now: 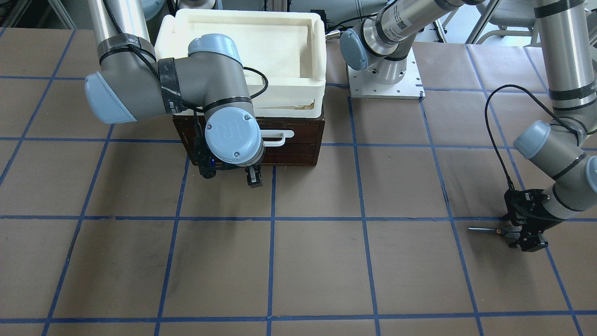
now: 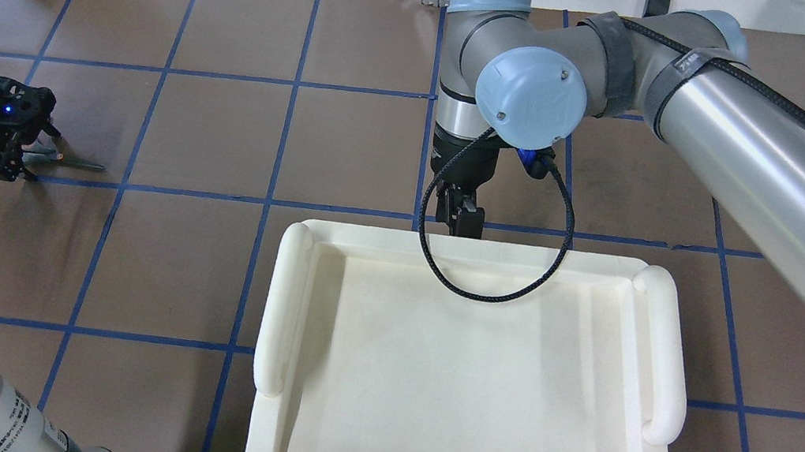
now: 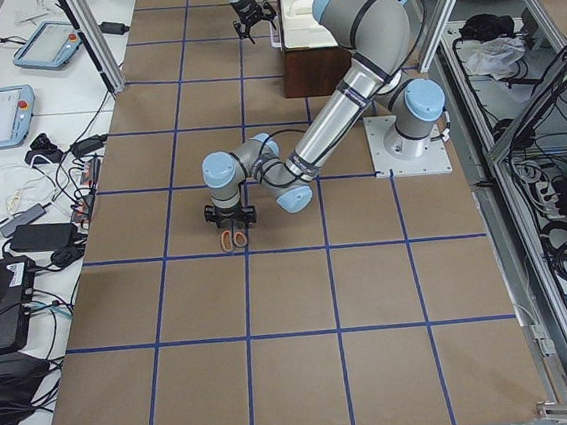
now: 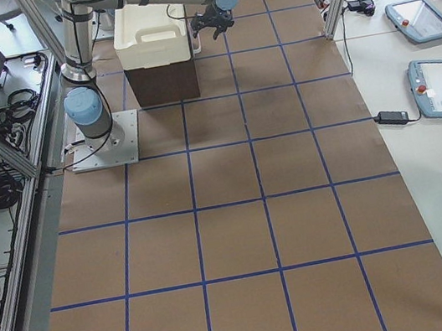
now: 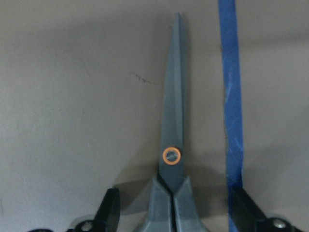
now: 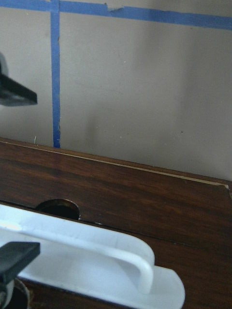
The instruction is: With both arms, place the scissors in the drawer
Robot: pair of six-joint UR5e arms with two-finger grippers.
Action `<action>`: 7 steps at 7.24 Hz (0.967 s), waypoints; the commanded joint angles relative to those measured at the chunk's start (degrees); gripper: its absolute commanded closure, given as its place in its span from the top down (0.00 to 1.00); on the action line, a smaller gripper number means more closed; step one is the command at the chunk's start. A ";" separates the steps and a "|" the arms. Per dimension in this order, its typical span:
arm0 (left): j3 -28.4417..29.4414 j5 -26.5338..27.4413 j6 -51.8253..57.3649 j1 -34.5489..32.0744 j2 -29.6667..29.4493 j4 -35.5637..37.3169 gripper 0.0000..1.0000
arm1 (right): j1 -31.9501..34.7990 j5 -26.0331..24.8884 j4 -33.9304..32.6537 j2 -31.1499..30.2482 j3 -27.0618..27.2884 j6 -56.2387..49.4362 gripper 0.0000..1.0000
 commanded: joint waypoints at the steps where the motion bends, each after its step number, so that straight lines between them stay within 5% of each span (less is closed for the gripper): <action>1: 0.00 0.25 0.26 0.03 0.23 0.12 0.30 | 0.00 0.00 0.17 0.15 0.00 0.28 1.00; 2: 0.00 0.43 0.35 -0.06 0.32 0.12 0.11 | 0.00 0.00 -0.01 0.16 0.26 0.37 1.00; 7: 0.52 0.17 0.61 -0.06 1.28 1.87 0.10 | 0.00 -0.09 -0.88 0.68 1.41 0.11 1.00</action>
